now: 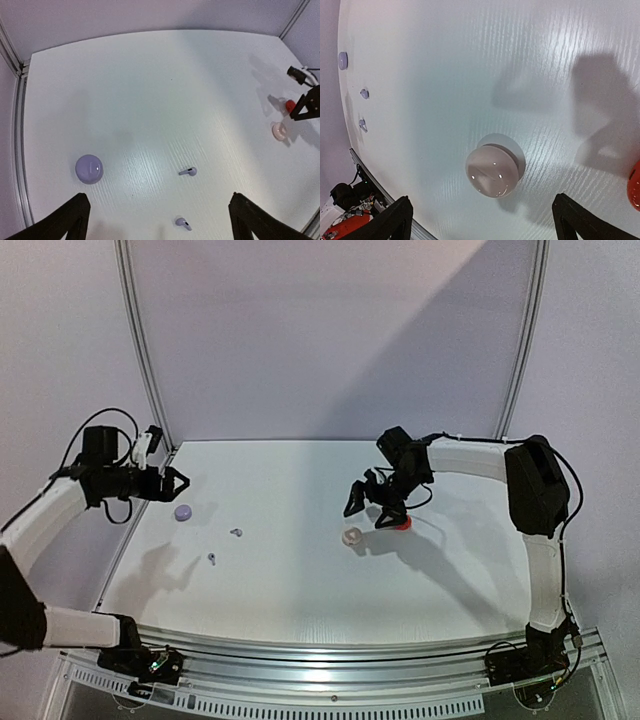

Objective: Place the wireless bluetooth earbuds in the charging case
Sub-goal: Place the charging case with the earbuds at the center of the board, then pick up the charging case from the corner of the board.

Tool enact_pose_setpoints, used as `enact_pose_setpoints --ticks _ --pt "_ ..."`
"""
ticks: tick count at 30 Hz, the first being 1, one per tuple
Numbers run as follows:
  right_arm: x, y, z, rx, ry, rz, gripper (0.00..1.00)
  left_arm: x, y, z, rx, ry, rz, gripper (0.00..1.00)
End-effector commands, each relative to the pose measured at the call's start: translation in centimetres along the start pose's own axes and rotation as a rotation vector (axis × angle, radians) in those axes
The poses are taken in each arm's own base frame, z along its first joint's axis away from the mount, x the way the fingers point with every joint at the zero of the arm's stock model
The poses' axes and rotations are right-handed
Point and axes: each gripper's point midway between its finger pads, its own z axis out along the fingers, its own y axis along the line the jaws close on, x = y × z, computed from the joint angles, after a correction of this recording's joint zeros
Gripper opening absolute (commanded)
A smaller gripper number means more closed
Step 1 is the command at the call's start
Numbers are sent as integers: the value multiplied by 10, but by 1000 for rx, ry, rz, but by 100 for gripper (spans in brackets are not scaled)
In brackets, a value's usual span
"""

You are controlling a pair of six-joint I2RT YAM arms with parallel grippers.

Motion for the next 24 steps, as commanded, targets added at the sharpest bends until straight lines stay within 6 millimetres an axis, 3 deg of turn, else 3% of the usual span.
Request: enact_pose_setpoints --ticks 1,3,8,11,16,17,21,24 --pt "-4 6 -26 84 -7 -62 99 39 18 24 111 299 299 87" --pt "-10 24 -41 57 -43 -101 99 33 30 31 163 335 439 86" --pt "-22 60 -72 25 -146 -196 99 49 53 49 320 463 742 80" --pt "-24 78 -79 16 -192 -249 99 49 74 62 356 465 846 80" --pt "-21 96 -81 17 -224 -281 99 75 110 92 450 580 868 79" --pt "-19 98 -81 21 -226 -285 99 73 113 97 458 581 871 80" --pt "-10 110 -79 31 -225 -311 99 71 115 114 498 544 891 82" --pt "-7 114 -80 38 -228 -317 99 84 116 122 544 576 909 82"
